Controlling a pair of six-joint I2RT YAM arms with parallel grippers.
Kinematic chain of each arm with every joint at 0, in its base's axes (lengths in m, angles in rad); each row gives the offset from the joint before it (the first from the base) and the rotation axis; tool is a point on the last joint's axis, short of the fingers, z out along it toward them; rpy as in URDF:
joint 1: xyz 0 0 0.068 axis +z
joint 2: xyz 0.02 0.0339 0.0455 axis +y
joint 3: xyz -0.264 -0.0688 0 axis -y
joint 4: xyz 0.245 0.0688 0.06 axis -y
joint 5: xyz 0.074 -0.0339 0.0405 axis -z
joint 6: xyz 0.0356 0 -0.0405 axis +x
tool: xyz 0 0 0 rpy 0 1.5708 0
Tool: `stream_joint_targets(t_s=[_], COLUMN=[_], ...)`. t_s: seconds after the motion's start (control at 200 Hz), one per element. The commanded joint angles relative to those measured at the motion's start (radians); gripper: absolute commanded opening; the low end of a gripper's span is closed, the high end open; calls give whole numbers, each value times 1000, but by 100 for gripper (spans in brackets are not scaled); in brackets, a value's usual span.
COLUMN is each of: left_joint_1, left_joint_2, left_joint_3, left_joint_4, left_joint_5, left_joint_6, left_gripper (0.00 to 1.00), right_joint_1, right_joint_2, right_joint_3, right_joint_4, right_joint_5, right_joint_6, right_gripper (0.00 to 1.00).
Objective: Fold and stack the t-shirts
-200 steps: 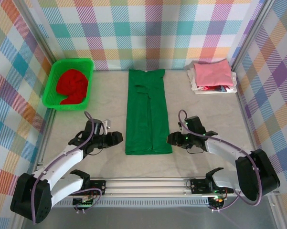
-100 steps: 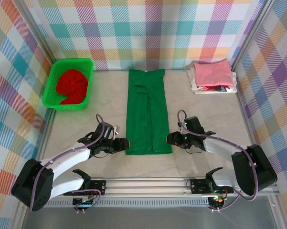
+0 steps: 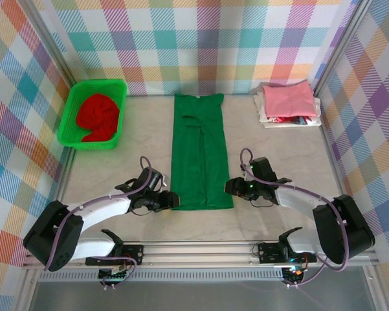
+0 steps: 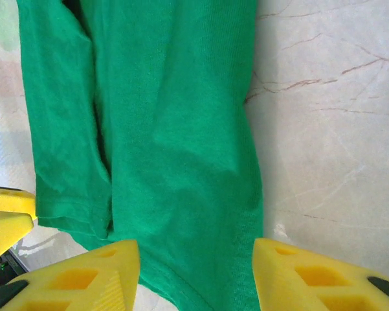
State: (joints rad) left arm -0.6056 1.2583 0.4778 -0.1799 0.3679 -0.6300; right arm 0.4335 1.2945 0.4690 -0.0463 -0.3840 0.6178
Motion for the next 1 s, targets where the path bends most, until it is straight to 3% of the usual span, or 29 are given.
stream_joint_targets(t_s=[0.0, 0.195, 0.285, 0.465, 0.535, 0.775, 0.995], left_joint_1=[-21, -30, -30, -31, -31, -31, -31], left_joint_2=[17, 33, 48, 31, 23, -33, -63], left_joint_3=[32, 29, 30, 27, 23, -7, -39], left_joint_4=[14, 38, 42, 18, 9, -19, 7], left_joint_5=[-17, -41, -45, -71, -74, -106, -112], left_joint_6=[-10, -10, -14, -11, -8, 2, -1], left_gripper=[44, 33, 20, 9, 0, 0, 0], right_joint_1=[5, 5, 5, 4, 4, 4, 7], right_joint_2=[8, 8, -6, -80, -97, -110, 0], right_joint_3=[-6, -9, -12, -43, -56, -83, -71], right_joint_4=[20, 23, 6, -67, -88, -108, -8], right_joint_5=[-13, -14, -22, -29, -47, -98, -188], right_joint_6=[-1, -5, 5, 39, 56, 121, 138], right_gripper=[49, 49, 50, 51, 51, 53, 50])
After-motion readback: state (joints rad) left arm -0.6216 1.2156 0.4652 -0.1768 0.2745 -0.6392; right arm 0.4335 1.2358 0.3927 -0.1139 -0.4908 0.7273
